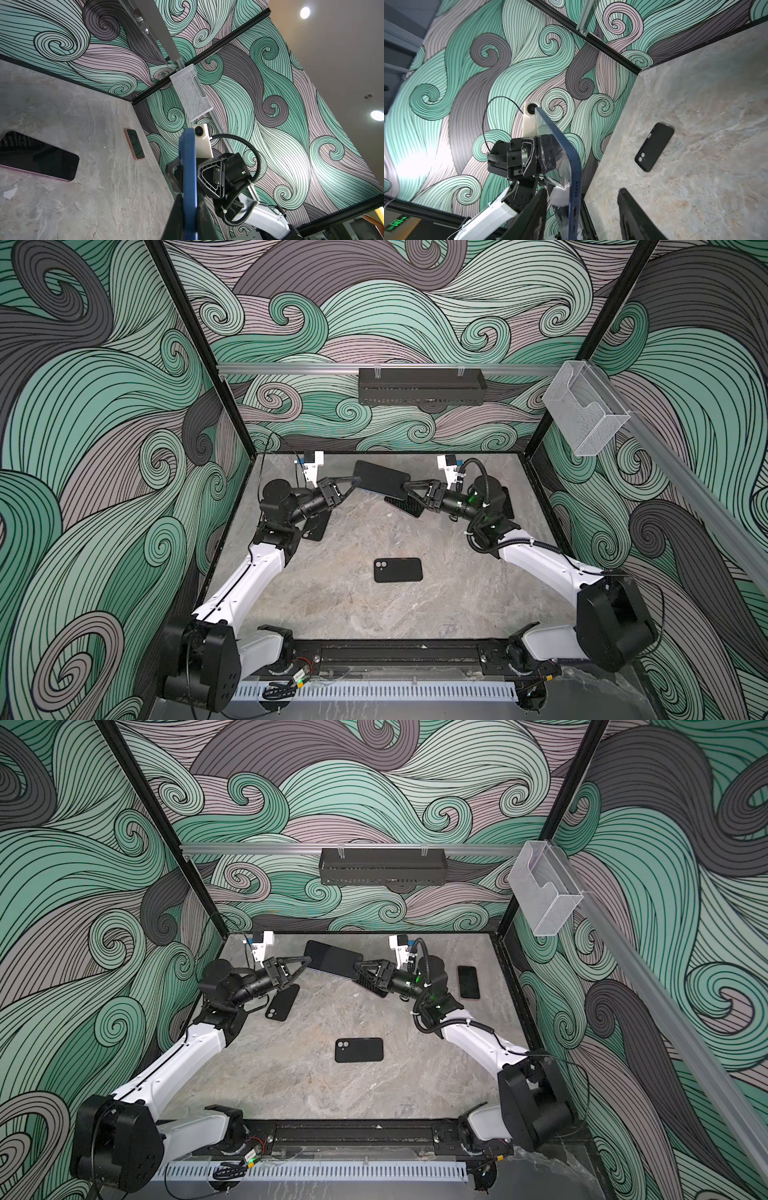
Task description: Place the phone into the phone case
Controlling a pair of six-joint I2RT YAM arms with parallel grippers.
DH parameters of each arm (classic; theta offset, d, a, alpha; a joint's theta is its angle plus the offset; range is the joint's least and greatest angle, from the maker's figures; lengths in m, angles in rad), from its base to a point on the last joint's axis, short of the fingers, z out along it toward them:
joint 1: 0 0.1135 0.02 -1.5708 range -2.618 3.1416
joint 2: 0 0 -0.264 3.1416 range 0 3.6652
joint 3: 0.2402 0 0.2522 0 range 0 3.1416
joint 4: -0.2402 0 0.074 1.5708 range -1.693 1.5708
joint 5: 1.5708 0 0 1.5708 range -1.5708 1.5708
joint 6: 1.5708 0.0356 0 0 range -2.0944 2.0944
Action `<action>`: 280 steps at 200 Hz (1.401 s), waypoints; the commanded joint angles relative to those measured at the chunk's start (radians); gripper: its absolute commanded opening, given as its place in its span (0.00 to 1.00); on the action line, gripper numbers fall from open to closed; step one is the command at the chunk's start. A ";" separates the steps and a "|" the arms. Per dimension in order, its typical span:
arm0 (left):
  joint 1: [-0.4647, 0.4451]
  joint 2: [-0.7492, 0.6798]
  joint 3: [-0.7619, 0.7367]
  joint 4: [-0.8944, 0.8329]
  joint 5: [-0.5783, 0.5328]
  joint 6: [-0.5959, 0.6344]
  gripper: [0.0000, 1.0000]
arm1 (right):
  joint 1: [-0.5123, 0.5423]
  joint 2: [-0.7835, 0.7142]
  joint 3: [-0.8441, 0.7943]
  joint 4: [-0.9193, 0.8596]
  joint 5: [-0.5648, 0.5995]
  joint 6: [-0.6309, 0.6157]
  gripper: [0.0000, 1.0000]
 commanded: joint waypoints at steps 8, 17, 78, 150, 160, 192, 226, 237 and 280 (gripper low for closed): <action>0.009 0.012 -0.001 0.158 0.017 -0.072 0.00 | -0.004 0.027 0.006 0.185 -0.048 0.122 0.52; 0.009 0.020 -0.003 0.179 0.016 -0.089 0.00 | -0.004 0.030 0.009 0.198 -0.051 0.130 0.50; 0.011 0.068 -0.001 0.268 0.010 -0.141 0.00 | -0.004 0.031 0.010 0.250 -0.079 0.173 0.41; 0.011 0.082 0.008 0.273 0.027 -0.154 0.00 | -0.004 0.056 0.008 0.349 -0.091 0.233 0.31; 0.011 0.086 0.009 0.283 0.030 -0.161 0.00 | -0.004 0.059 0.006 0.363 -0.091 0.242 0.29; 0.011 0.090 0.013 0.289 0.037 -0.170 0.00 | -0.004 0.069 0.006 0.389 -0.095 0.260 0.25; 0.011 0.096 0.021 0.277 0.047 -0.172 0.00 | -0.004 0.069 0.007 0.396 -0.094 0.260 0.19; 0.012 0.098 0.021 0.274 0.051 -0.172 0.00 | -0.004 0.069 0.007 0.397 -0.094 0.260 0.17; 0.011 0.094 0.034 0.210 0.053 -0.145 0.01 | -0.004 0.070 0.007 0.398 -0.100 0.260 0.09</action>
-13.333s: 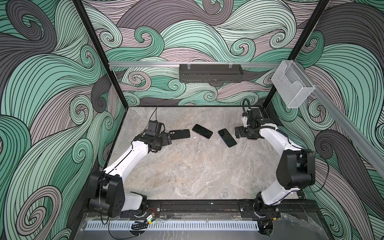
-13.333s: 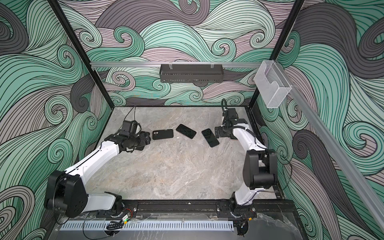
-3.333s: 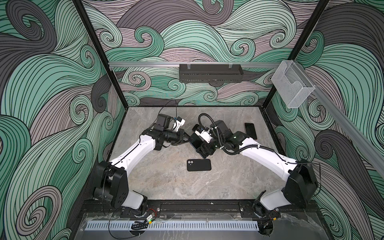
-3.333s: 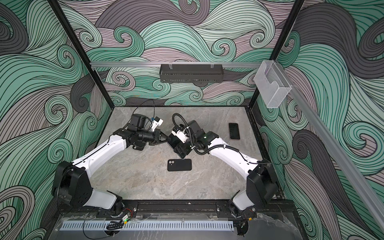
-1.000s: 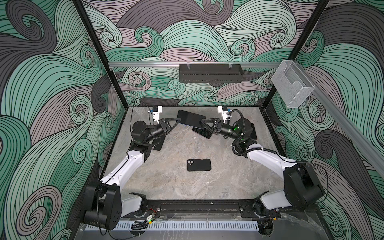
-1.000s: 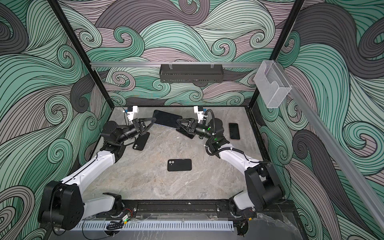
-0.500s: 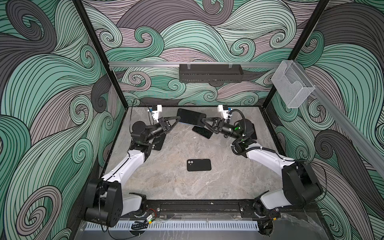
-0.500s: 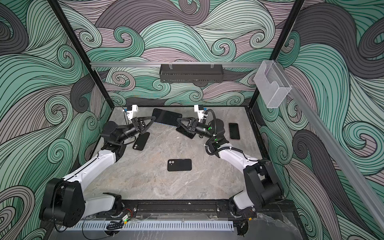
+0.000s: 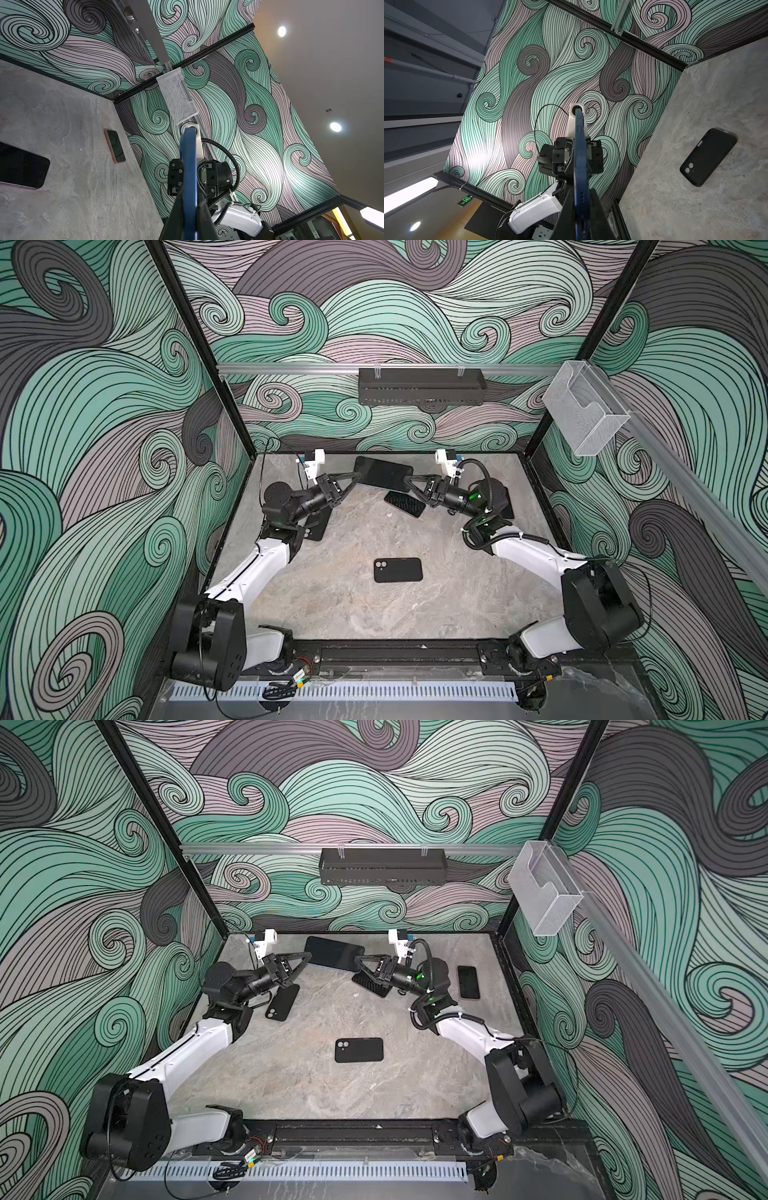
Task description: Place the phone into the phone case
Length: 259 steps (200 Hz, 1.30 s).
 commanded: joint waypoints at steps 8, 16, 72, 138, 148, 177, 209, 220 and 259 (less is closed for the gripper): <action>0.005 -0.004 0.055 -0.069 0.024 0.052 0.03 | 0.000 0.000 0.006 0.077 -0.023 0.015 0.09; 0.006 -0.009 0.058 -0.104 0.024 0.074 0.06 | -0.001 -0.001 0.006 0.073 -0.021 0.011 0.07; 0.005 -0.052 0.070 -0.290 0.016 0.189 0.37 | -0.007 -0.020 0.003 0.026 -0.020 -0.017 0.00; 0.005 -0.116 0.064 -0.536 -0.012 0.347 0.77 | -0.036 -0.086 0.000 -0.186 -0.016 -0.147 0.00; 0.005 -0.132 0.061 -0.587 -0.022 0.380 0.80 | -0.039 -0.100 0.002 -0.239 -0.011 -0.178 0.00; 0.004 -0.171 0.072 -0.788 -0.057 0.507 0.84 | -0.050 -0.137 0.013 -0.395 -0.001 -0.270 0.00; 0.003 -0.198 0.032 -0.868 -0.102 0.549 0.98 | -0.057 -0.181 0.033 -0.627 0.012 -0.400 0.00; 0.002 -0.198 0.011 -0.863 -0.093 0.563 0.99 | -0.061 -0.196 0.033 -0.688 0.010 -0.431 0.00; -0.025 -0.195 0.002 -1.069 -0.162 0.693 0.99 | -0.069 -0.228 0.044 -0.929 0.013 -0.554 0.00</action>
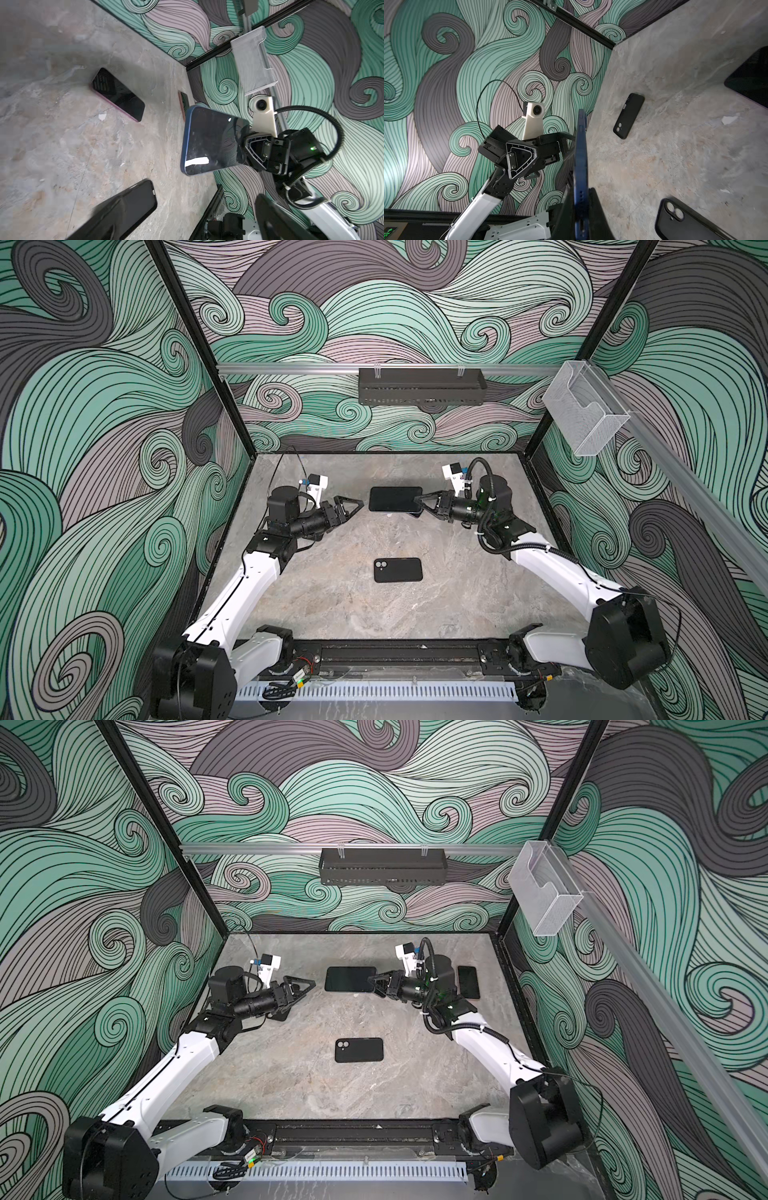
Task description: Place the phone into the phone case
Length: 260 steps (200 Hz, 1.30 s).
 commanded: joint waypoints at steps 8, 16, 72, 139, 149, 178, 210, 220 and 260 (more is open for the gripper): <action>-0.023 -0.012 -0.013 -0.188 -0.069 0.132 0.99 | -0.007 -0.043 0.043 -0.208 0.006 -0.139 0.00; -0.027 -0.016 -0.031 -0.187 -0.071 0.129 0.98 | -0.007 -0.045 0.042 -0.248 0.000 -0.159 0.00; -0.111 -0.010 -0.143 -0.208 -0.183 0.145 0.98 | -0.008 -0.054 0.015 -0.490 -0.031 -0.295 0.00; -0.270 0.148 -0.199 -0.064 -0.273 0.098 0.93 | 0.000 -0.037 -0.108 -0.497 -0.048 -0.308 0.00; -0.279 0.176 -0.205 -0.037 -0.270 0.092 0.90 | 0.001 -0.029 -0.124 -0.485 -0.044 -0.304 0.00; -0.303 0.253 -0.209 0.023 -0.259 0.085 0.83 | 0.005 0.008 -0.158 -0.436 -0.044 -0.293 0.00; -0.322 0.328 -0.211 0.086 -0.234 0.072 0.77 | 0.008 0.058 -0.174 -0.388 -0.049 -0.288 0.00; -0.327 0.332 -0.215 0.106 -0.232 0.065 0.76 | 0.008 0.073 -0.174 -0.370 -0.055 -0.284 0.00; -0.332 0.413 -0.216 0.152 -0.225 0.051 0.66 | 0.012 0.127 -0.174 -0.314 -0.061 -0.267 0.00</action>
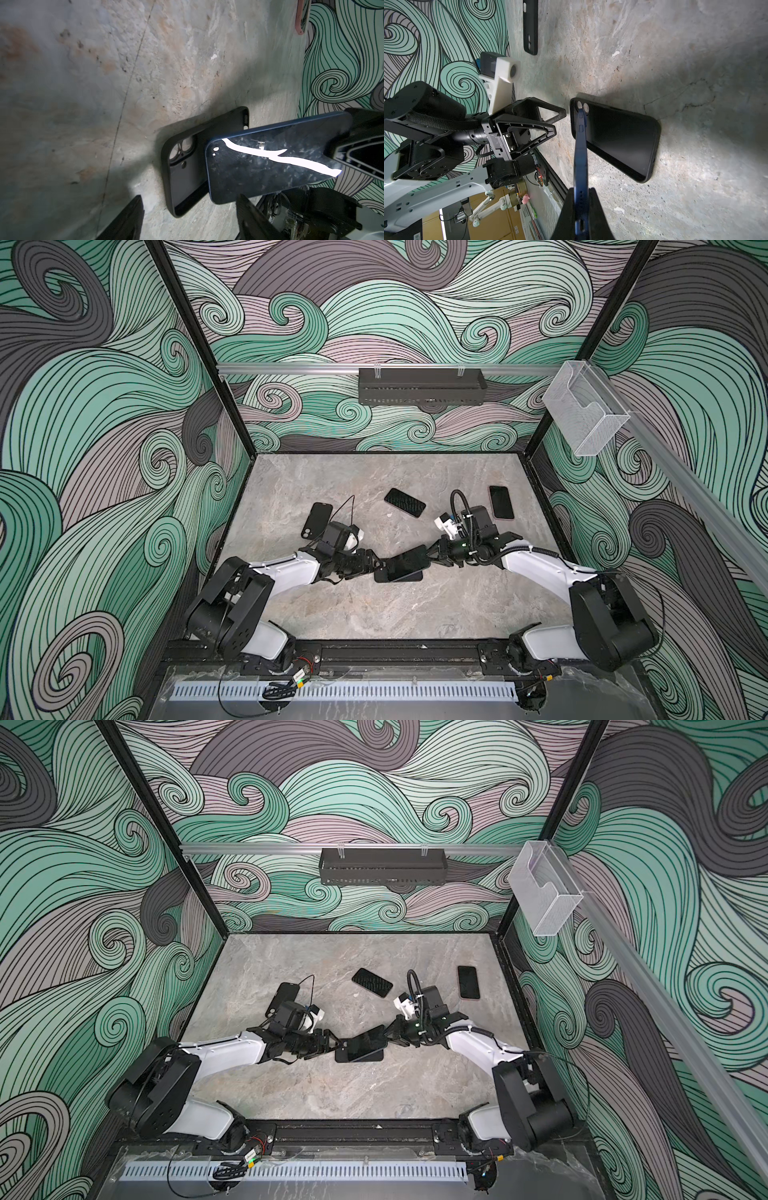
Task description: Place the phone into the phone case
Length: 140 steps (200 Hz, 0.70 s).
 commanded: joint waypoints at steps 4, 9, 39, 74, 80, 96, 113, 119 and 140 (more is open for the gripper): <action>-0.007 0.036 -0.005 0.060 0.020 -0.008 0.64 | 0.009 0.023 0.002 0.086 -0.041 0.016 0.00; -0.007 0.043 -0.004 0.067 0.023 -0.010 0.63 | 0.009 0.029 0.001 0.088 -0.042 0.016 0.00; -0.010 0.084 -0.002 0.099 0.042 -0.017 0.56 | 0.012 0.082 0.001 0.110 -0.052 0.015 0.00; -0.012 0.118 0.001 0.134 0.064 -0.031 0.44 | 0.026 0.125 0.001 0.143 -0.053 0.018 0.00; -0.012 0.124 0.002 0.137 0.068 -0.032 0.44 | 0.029 0.132 0.000 0.150 -0.052 0.019 0.00; -0.013 0.133 0.003 0.150 0.075 -0.036 0.44 | 0.042 0.152 0.001 0.163 -0.049 0.023 0.00; -0.013 0.135 0.006 0.150 0.075 -0.038 0.44 | 0.055 0.170 0.001 0.168 -0.050 0.023 0.00; -0.013 0.134 0.006 0.150 0.074 -0.038 0.44 | 0.059 0.176 0.000 0.168 -0.048 0.024 0.00; -0.015 0.135 0.007 0.150 0.079 -0.041 0.43 | 0.073 0.193 0.001 0.166 -0.039 0.024 0.00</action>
